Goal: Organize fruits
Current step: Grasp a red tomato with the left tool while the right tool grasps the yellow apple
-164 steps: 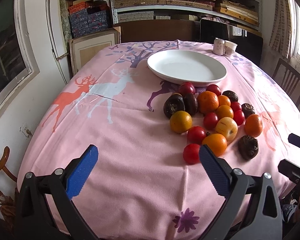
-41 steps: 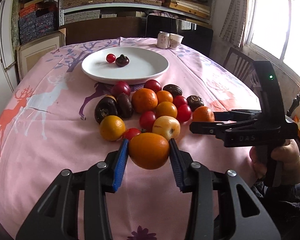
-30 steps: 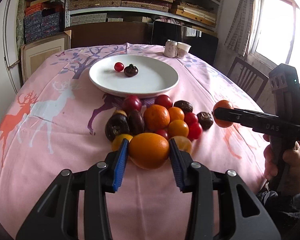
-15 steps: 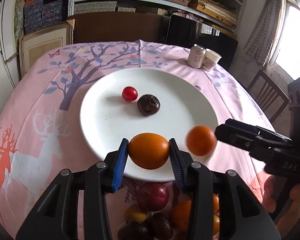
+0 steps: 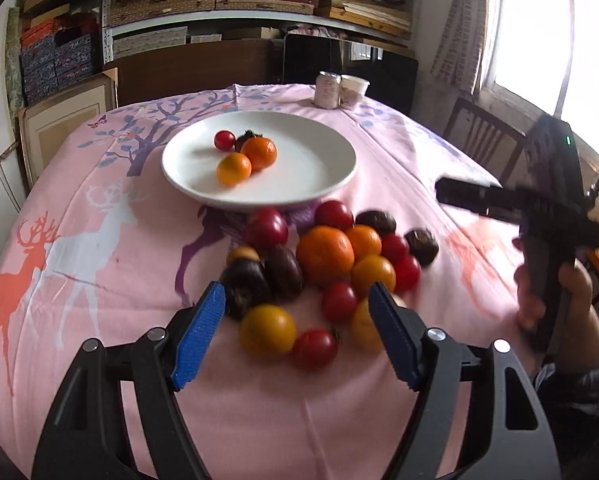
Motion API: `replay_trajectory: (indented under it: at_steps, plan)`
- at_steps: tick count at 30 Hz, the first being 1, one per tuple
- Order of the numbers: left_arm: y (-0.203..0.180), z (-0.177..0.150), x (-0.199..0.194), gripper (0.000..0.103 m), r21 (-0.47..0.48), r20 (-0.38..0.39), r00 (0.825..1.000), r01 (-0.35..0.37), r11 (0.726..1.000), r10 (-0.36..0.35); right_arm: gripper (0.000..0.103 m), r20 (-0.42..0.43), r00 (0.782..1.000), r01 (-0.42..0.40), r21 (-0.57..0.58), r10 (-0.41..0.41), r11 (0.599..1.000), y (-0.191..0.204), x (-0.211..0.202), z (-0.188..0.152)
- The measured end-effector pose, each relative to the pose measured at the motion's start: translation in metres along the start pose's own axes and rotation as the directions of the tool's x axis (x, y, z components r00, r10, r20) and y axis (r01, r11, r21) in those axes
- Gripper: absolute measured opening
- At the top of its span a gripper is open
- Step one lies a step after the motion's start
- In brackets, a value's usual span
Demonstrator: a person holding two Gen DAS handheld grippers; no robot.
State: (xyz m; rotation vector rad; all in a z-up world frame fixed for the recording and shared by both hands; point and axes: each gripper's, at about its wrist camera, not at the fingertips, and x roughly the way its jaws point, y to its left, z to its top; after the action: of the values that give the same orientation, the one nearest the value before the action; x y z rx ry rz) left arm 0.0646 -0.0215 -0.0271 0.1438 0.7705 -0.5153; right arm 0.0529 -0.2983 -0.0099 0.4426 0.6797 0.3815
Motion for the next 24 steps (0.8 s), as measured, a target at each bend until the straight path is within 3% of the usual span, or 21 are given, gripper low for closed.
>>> replay_trajectory:
  at_steps: [4, 5, 6, 7, 17, 21, 23, 24]
  plan:
    - [-0.014, -0.027, 0.006, 0.070, 0.050, -0.041, 0.998, -0.042, 0.998, 0.044, 0.082, 0.010, 1.000, 0.008, 0.051, -0.008, 0.999, -0.009, 0.002, 0.001]
    - [-0.015, -0.030, 0.009, 0.065, 0.050, -0.057, 0.997, -0.039, 0.998, 0.042, 0.082, 0.014, 1.000, 0.012, 0.052, -0.012, 0.999, -0.010, 0.002, 0.001]
    - [-0.018, -0.032, 0.013, 0.048, 0.044, -0.075, 0.997, -0.021, 0.999, 0.024, 0.082, 0.018, 1.000, 0.014, 0.050, -0.015, 0.999, -0.010, 0.002, 0.001]
    - [-0.019, -0.033, 0.016, 0.039, 0.031, -0.093, 0.996, 0.005, 1.000, -0.002, 0.082, 0.021, 1.000, 0.017, 0.045, -0.018, 0.999, -0.009, 0.001, 0.001]
    - [-0.028, -0.026, 0.033, 0.039, 0.042, -0.108, 0.992, -0.055, 0.998, 0.059, 0.083, 0.054, 0.998, 0.019, 0.041, -0.021, 0.999, -0.011, -0.007, -0.002]
    - [-0.027, -0.018, 0.046, 0.052, 0.041, -0.153, 0.987, -0.047, 0.998, 0.053, 0.083, 0.053, 0.998, 0.020, 0.020, -0.021, 1.000, -0.007, -0.008, -0.004]
    - [-0.031, -0.017, 0.047, 0.046, 0.059, -0.147, 0.987, -0.050, 0.997, 0.058, 0.083, 0.054, 0.998, 0.022, 0.009, -0.022, 1.000, -0.003, -0.008, -0.005]
    - [-0.033, -0.018, 0.045, 0.031, 0.069, -0.133, 0.989, -0.056, 0.996, 0.064, 0.083, 0.054, 0.998, 0.018, 0.003, -0.018, 1.000, -0.002, -0.009, -0.005]
